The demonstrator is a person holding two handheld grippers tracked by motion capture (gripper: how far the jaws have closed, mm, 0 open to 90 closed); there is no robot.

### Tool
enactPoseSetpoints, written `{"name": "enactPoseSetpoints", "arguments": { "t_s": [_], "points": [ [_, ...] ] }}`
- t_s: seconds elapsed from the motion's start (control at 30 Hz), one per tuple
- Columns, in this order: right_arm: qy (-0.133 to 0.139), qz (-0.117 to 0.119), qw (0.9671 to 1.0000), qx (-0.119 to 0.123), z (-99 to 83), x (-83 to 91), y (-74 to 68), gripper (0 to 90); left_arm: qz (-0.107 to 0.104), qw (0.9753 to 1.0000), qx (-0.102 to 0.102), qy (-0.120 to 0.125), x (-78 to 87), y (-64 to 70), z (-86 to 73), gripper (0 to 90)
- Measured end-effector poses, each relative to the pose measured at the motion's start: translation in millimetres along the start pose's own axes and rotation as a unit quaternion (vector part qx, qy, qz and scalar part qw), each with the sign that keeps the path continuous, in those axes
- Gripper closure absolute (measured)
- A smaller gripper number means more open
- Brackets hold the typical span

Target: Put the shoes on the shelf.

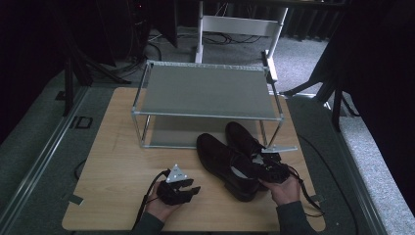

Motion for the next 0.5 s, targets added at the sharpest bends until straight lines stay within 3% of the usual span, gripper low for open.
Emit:
{"name": "enactPoseSetpoints", "arguments": {
  "t_s": [0.5],
  "points": [
    [0.025,-0.024,0.9993,-0.013,32.7,-23.1,-5.5,80.6,0.023,0.9995,0.012,0.018,10.3,-13.2,10.1,58.5]
  ]
}}
Point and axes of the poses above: each handheld gripper's, and its own axes: x roughly backward along the jaws, z roughly out of its top, y roughly to its right, the point moved 9 cm from there along -x, roughly forward along the jaws, and after that the axes turned 5 degrees about x, right-handed, at the moved point
